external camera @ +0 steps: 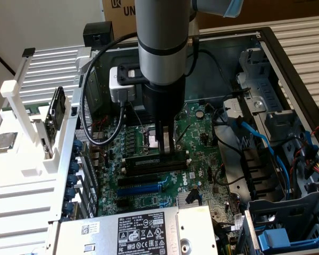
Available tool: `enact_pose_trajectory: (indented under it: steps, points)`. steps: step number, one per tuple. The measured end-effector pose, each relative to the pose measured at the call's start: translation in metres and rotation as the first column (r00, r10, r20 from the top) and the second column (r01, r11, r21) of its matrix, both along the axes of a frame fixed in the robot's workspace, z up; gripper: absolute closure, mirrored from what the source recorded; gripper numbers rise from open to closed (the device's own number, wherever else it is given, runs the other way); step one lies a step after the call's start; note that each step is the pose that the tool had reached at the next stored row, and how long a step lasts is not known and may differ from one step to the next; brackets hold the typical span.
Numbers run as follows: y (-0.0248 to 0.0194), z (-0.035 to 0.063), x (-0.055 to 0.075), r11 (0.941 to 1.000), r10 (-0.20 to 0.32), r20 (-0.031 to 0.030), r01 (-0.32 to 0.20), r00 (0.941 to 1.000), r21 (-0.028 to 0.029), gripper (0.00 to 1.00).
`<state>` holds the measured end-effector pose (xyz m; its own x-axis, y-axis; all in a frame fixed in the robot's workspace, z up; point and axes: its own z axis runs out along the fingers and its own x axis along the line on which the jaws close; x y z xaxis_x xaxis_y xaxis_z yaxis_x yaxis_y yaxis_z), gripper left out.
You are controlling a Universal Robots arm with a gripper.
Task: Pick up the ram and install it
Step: 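Insert the ram into the slot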
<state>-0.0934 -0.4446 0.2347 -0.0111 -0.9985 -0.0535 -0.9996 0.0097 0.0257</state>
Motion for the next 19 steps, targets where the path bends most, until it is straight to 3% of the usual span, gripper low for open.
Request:
enact_pose_trajectory:
  steps: [19]
  points:
    - [0.0002,-0.0021,-0.0008,1.0,0.0,0.0001,0.0,1.0,0.0,0.87]
